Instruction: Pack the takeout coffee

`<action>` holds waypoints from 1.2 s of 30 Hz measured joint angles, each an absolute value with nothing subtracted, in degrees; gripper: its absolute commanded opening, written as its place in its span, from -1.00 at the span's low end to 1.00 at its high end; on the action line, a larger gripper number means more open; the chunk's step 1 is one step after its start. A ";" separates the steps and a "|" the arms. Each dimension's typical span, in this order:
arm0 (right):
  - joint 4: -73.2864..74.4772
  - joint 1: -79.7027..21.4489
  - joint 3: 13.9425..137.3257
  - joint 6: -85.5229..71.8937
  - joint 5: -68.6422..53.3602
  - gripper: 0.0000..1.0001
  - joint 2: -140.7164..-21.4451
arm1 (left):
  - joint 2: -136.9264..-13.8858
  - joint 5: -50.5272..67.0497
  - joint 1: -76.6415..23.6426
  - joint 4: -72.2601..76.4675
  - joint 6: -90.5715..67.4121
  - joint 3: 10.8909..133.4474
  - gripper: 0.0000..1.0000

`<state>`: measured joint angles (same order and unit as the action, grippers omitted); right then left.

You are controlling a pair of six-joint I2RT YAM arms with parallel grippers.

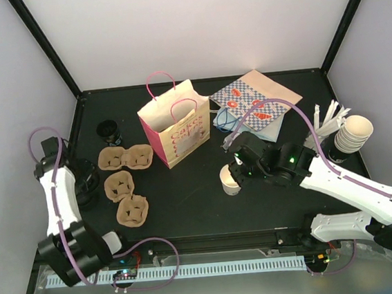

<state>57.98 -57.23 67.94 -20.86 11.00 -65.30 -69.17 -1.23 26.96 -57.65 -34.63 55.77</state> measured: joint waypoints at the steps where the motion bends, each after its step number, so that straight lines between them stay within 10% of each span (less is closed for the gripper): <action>1: 57.69 -57.19 67.94 -20.88 10.70 -0.45 -65.30 | -67.33 0.67 26.92 -57.93 -34.59 55.68 0.53; 20: 35.22 -57.25 60.86 -26.39 -6.02 -0.37 -67.88 | -43.33 28.56 -7.20 -50.04 -52.60 42.09 0.51; 36: 18.81 -58.83 59.59 -28.53 -11.35 -0.31 -78.48 | -42.87 37.60 -15.84 -37.65 -62.30 36.01 0.53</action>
